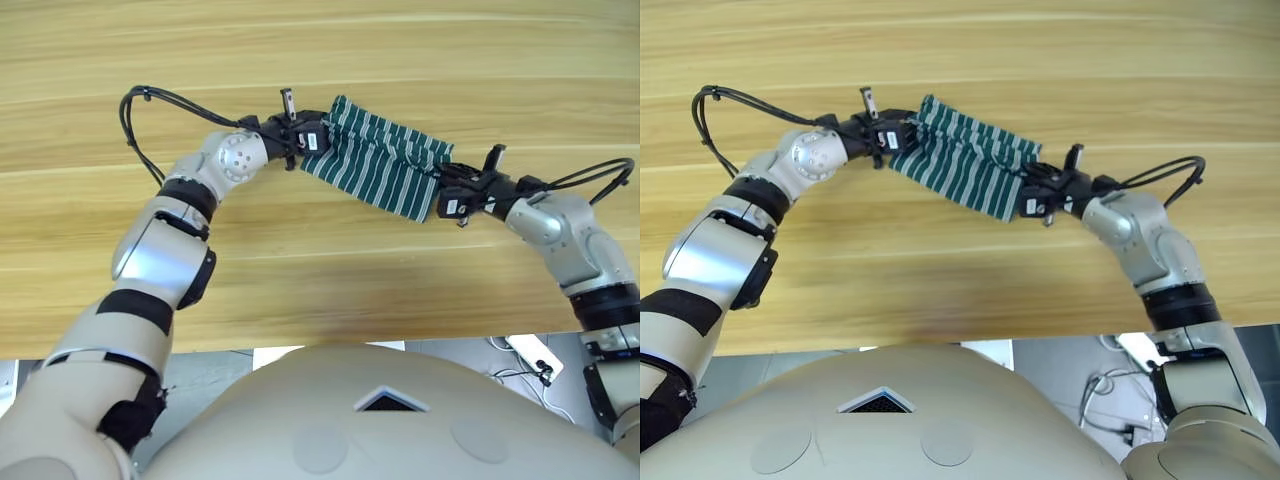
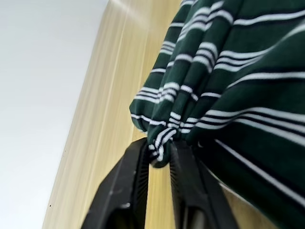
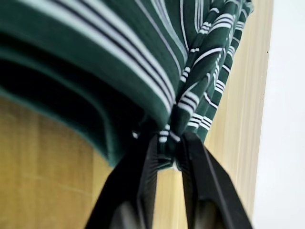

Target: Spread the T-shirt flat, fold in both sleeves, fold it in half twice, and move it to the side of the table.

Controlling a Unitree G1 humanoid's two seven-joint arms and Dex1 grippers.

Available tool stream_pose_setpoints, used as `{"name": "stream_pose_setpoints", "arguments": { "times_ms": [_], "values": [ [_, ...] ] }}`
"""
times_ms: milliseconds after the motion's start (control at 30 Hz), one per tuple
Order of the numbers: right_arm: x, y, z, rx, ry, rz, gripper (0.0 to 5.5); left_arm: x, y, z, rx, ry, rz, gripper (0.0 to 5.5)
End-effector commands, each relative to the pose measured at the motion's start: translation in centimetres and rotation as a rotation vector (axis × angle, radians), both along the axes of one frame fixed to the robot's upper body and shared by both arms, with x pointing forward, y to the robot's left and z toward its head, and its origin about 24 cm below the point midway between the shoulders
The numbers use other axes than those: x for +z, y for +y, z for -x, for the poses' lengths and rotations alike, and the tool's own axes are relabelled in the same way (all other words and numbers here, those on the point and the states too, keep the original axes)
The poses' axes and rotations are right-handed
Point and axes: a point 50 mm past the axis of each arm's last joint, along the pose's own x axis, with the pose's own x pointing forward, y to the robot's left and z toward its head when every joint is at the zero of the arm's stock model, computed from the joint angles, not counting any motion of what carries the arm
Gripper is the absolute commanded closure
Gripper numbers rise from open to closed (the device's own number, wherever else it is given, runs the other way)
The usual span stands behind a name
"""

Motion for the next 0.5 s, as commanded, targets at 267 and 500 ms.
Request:
{"name": "stream_pose_setpoints", "arguments": {
  "times_ms": [267, 500],
  "values": [
    [1.8, -4.0, -2.2, -0.434, -0.049, -0.258, 2.92, 6.2, 0.5, -3.3, 0.245, -0.133, 0.501, 3.75],
    [3.8, -4.1, -4.2, -0.554, -0.132, -0.432, 1.69, 3.6, 1.4, -0.9, 0.062, -0.061, 0.337, 3.75]
  ]
}}
